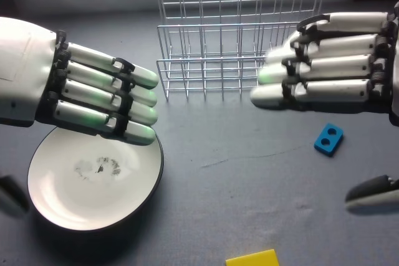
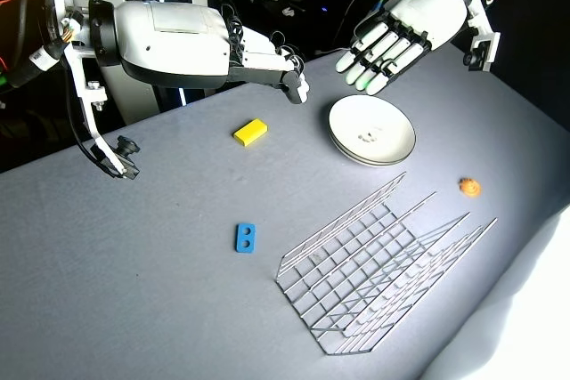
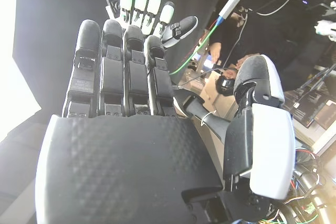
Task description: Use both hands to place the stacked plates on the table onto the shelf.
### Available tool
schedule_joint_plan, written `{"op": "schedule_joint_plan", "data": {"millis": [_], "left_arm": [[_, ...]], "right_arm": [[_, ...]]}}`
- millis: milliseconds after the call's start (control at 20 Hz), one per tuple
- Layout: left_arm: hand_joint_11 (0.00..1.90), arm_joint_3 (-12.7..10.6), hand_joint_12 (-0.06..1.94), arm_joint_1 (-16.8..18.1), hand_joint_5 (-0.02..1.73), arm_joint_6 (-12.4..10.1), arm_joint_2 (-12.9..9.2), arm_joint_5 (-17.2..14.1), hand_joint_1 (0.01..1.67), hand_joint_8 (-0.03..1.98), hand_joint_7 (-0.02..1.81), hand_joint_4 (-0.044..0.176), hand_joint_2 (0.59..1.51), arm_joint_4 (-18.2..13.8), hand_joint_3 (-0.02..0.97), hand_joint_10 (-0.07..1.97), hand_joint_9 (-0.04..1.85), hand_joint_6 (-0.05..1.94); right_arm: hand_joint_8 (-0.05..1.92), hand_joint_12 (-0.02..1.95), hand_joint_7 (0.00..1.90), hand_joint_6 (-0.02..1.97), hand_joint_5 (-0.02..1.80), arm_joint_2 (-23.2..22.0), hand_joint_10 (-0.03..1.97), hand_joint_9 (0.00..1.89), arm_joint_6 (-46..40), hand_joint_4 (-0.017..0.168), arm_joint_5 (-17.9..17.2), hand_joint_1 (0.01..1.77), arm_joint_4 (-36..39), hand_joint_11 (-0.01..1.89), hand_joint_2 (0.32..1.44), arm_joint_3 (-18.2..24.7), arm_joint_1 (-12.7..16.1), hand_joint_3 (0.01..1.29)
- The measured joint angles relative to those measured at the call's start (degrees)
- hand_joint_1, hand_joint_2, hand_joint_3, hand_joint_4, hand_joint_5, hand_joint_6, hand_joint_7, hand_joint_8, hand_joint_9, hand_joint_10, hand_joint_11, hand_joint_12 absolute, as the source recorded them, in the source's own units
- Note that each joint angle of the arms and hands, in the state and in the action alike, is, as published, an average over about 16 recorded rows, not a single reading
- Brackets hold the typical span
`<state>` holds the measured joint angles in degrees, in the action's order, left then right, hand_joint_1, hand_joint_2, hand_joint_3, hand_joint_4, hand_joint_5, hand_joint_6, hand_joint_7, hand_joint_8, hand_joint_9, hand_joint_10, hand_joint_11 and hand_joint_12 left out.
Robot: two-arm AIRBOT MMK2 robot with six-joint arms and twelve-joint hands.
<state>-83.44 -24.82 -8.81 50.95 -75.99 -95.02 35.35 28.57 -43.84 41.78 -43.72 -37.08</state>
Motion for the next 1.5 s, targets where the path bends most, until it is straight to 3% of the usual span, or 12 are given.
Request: {"op": "schedule_joint_plan", "data": {"millis": [350,650,1150,1500], "left_arm": [[0.02,-1.10,0.01,-0.34,0.02,1.25,0.45,-0.93,0.03,0.01,0.02,0.007,1.035,-1.83,0.051,0.01,0.02,0.01],[0.02,-3.87,0.01,-2.51,0.02,3.17,1.51,-1.82,0.02,0.01,0.02,0.007,1.043,-4.10,0.033,0.01,0.02,0.01],[0.02,-11.85,0.01,-11.64,0.02,6.79,5.29,-0.90,0.02,0.01,0.01,0.004,1.050,-5.66,0.034,0.01,0.02,0.01],[0.02,-17.64,0.01,-16.95,0.02,7.85,8.12,0.27,0.02,0.01,0.01,0.002,1.052,-5.03,0.031,0.01,0.01,0.01]], "right_arm": [[0.01,0.07,0.03,0.03,0.03,0.37,0.02,0.03,-1.75,0.002,1.58,0.06,0.94,0.02,1.17,0.00,0.68,0.04],[0.01,0.00,0.02,0.03,0.02,1.37,0.02,0.02,-5.43,0.001,4.68,0.43,2.18,0.02,1.11,-0.24,2.19,0.02],[0.01,0.00,0.02,0.03,0.01,4.40,0.02,0.01,-11.10,-0.003,10.95,1.15,4.84,0.02,0.98,-0.69,4.80,0.02],[0.01,0.00,0.02,0.03,0.01,5.68,0.02,0.01,-11.62,-0.003,12.88,1.20,6.50,0.02,0.98,-0.72,5.22,0.02]]}}
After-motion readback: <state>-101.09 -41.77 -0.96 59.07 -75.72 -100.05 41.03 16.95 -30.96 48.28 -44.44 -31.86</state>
